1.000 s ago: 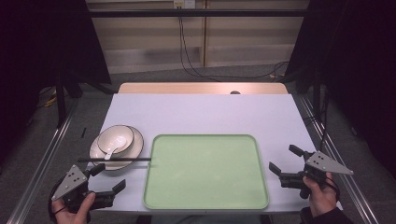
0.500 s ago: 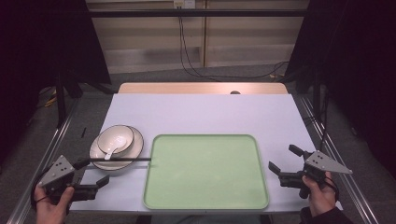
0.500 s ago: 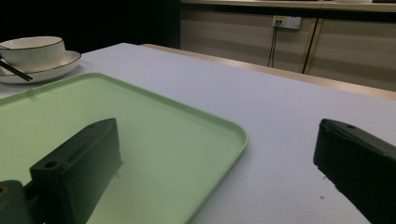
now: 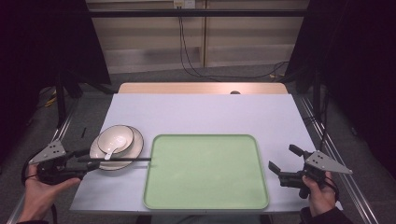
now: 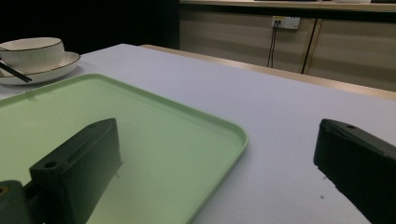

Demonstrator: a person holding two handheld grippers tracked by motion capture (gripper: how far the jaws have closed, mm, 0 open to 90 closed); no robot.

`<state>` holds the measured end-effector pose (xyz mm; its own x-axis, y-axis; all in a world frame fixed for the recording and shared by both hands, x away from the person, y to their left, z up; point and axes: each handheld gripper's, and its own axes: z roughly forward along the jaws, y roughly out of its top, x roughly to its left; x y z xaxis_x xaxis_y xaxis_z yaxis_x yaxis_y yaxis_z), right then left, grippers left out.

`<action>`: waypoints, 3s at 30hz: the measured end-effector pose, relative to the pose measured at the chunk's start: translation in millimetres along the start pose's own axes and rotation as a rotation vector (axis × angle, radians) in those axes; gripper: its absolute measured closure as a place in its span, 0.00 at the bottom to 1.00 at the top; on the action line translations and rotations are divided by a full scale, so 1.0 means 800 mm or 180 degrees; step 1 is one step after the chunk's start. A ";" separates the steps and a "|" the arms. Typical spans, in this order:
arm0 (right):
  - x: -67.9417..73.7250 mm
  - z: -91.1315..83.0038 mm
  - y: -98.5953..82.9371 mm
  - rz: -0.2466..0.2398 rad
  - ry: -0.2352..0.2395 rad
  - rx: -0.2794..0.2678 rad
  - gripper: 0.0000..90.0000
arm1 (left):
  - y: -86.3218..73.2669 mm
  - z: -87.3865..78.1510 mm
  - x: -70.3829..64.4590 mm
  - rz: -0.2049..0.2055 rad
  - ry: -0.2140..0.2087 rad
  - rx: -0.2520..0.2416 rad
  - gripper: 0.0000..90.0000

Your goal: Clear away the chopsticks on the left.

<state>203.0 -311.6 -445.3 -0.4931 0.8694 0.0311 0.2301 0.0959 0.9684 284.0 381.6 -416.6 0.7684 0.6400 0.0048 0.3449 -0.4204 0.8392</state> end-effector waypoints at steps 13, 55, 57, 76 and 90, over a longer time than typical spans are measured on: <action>0.001 0.001 -0.001 0.0009 0.0022 0.0042 0.00 | -0.010 0.028 0.013 0.0284 -0.0114 0.0394 0.79; 0.002 0.003 -0.001 0.0044 0.0059 0.0059 0.00 | -0.003 0.060 0.002 0.0663 -0.0475 0.0733 0.90; 0.002 0.003 -0.001 0.0038 0.0064 0.0059 0.00 | -0.002 0.058 0.002 0.0621 -0.0550 0.0745 0.93; 0.001 0.003 -0.001 0.0072 0.0055 0.0058 0.00 | 0.004 0.044 -0.011 0.0381 -0.0623 0.0581 0.96; 0.002 0.003 -0.001 0.0104 0.0044 0.0052 0.00 | 0.022 0.027 -0.053 -0.0037 -0.0483 0.0453 0.95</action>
<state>204.2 -309.4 -446.5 -0.4965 0.8655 0.0661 0.2600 0.0755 0.9627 269.1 333.4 -413.9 0.8327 0.5455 -0.0954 0.4185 -0.5071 0.7534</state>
